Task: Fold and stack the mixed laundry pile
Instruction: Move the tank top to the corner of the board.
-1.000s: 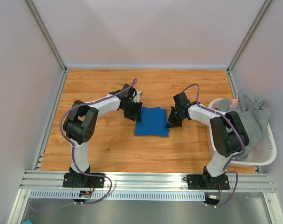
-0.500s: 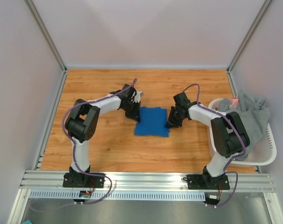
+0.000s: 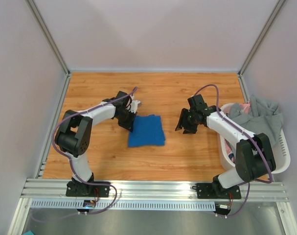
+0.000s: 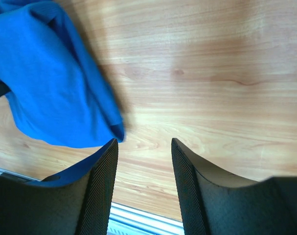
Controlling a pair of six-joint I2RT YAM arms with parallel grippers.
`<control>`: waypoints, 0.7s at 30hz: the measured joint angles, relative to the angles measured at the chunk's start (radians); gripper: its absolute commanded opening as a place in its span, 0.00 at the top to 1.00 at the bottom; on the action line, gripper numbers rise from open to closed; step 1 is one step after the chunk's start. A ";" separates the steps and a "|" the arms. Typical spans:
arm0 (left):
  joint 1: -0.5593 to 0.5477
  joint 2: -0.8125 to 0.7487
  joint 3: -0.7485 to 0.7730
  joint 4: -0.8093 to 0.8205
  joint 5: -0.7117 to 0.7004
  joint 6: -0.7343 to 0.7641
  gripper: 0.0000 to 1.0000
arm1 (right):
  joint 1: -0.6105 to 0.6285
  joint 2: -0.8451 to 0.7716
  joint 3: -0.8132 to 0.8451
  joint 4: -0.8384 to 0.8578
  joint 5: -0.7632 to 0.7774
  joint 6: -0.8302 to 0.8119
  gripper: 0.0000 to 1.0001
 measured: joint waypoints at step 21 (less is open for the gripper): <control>0.514 -0.314 -0.323 -0.226 -0.349 0.649 1.00 | 0.000 -0.024 0.002 -0.070 0.061 -0.040 0.49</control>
